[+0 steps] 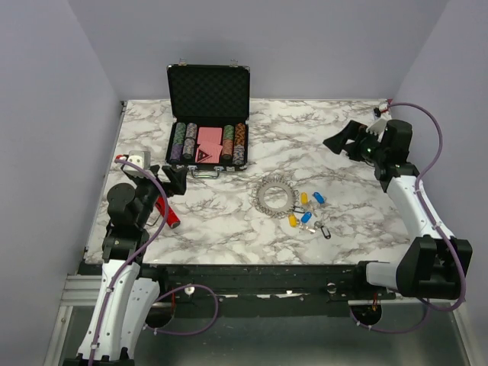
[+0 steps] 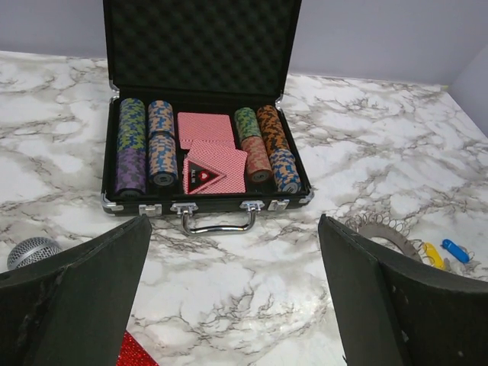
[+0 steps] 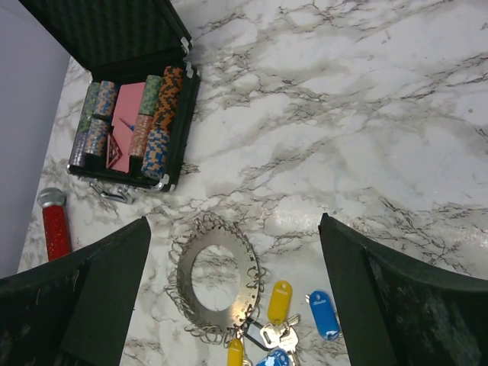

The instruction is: Put the keys on the keyring

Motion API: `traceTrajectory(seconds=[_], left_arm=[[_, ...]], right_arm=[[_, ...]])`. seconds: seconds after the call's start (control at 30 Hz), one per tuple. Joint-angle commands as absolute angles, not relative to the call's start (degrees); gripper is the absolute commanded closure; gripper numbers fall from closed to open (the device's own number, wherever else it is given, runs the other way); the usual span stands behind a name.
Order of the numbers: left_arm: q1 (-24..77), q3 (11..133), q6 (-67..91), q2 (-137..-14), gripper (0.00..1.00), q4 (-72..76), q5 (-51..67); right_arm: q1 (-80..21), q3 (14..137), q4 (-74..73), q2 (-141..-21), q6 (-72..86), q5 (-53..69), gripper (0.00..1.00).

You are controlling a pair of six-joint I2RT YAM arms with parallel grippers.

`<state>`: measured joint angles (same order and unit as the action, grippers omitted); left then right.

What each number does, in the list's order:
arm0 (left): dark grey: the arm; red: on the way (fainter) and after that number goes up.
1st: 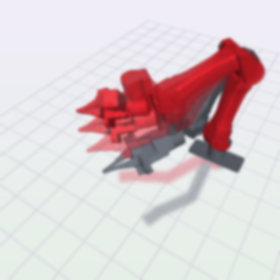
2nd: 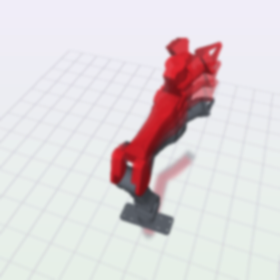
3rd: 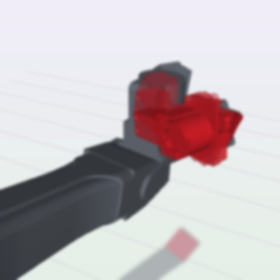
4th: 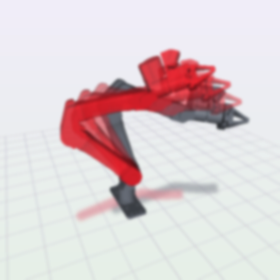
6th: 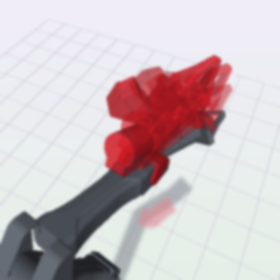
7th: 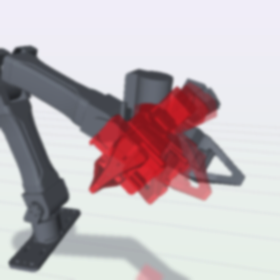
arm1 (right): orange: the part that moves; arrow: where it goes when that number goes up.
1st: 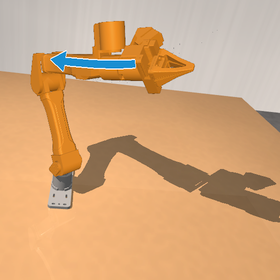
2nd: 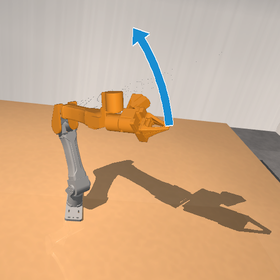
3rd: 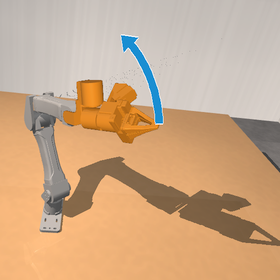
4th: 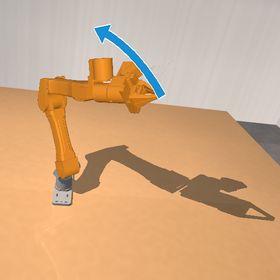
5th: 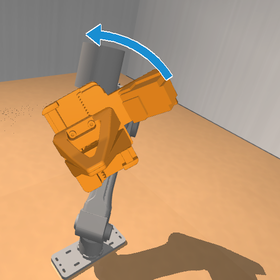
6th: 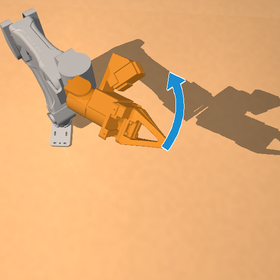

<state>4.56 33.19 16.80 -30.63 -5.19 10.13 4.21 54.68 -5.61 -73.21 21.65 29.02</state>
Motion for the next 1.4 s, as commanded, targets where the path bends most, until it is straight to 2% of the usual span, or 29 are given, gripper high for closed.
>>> traceTrajectory(seconds=[0.0, 0.17, 0.37, 0.53, 0.93, 1.37], left_arm=[[4.31, 34.63, 17.84, -30.15, 0.01, -3.78, 13.62], [4.39, 34.63, 18.11, -29.45, 0.01, -3.95, 14.76], [4.83, 33.84, 18.72, -28.83, 0.01, -3.61, 17.13], [5.62, 33.66, 19.34, -29.79, 0.01, -2.72, 22.32], [6.59, 34.63, 19.86, -31.81, 0.01, -3.17, 23.99], [6.59, 34.98, 20.57, -33.57, 0.01, -3.34, 25.14]], right_arm=[[4.83, 54.32, -3.96, -72.16, 22.33, 31.37, 0.0], [4.75, 51.77, -1.06, -72.16, 18.55, 39.53, 0.0], [4.83, 48.08, 3.95, -73.21, 10.56, 57.72, 0.0], [4.83, 49.04, -5.52, -73.56, -3.14, 64.59, 0.0], [4.13, 50.36, -20.12, -75.59, -21.52, 62.32, 0.0], [4.22, 49.66, -20.74, -76.46, -23.73, 58.45, 0.0]])
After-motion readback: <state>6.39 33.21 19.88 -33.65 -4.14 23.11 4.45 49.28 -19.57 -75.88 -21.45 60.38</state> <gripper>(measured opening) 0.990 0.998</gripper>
